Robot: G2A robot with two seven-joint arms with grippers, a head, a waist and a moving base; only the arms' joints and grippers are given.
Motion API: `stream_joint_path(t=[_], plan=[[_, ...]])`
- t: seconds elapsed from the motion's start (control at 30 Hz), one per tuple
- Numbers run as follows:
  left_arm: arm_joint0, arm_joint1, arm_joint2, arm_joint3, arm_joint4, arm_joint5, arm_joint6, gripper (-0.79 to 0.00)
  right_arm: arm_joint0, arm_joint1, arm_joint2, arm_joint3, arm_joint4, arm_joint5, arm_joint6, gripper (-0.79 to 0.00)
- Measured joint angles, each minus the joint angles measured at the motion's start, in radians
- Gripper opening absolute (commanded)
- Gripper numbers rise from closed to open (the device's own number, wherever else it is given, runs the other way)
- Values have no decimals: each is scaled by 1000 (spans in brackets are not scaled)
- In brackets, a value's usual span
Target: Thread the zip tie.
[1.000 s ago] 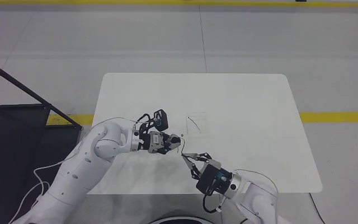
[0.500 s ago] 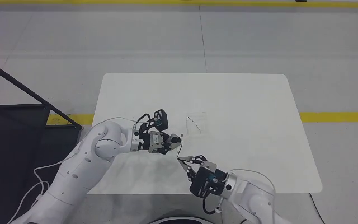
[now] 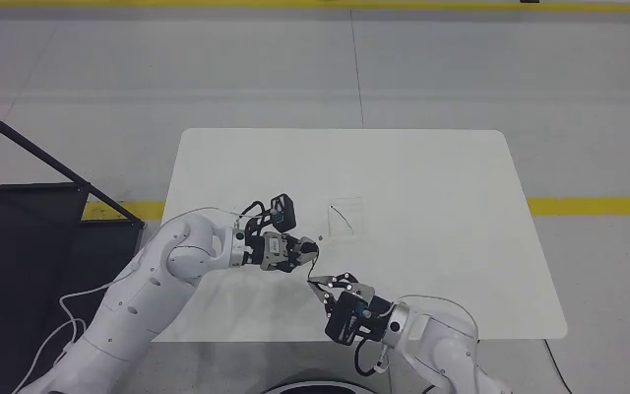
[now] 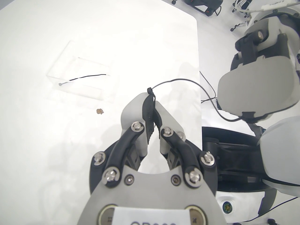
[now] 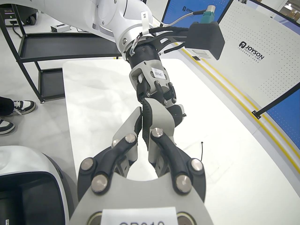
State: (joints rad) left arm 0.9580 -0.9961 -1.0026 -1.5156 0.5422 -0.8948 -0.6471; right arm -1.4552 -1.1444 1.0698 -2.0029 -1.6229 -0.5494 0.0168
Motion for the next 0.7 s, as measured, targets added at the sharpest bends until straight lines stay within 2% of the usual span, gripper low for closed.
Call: stream_joint_path(t=[0.47, 0.7], plan=[[-7, 1, 12, -3, 1, 9, 9, -785, 21, 2, -14, 4, -3, -38, 38, -785], [-8, 3, 13, -1, 3, 4, 14, -785, 10, 0, 0, 3, 36, 30, 16, -785]])
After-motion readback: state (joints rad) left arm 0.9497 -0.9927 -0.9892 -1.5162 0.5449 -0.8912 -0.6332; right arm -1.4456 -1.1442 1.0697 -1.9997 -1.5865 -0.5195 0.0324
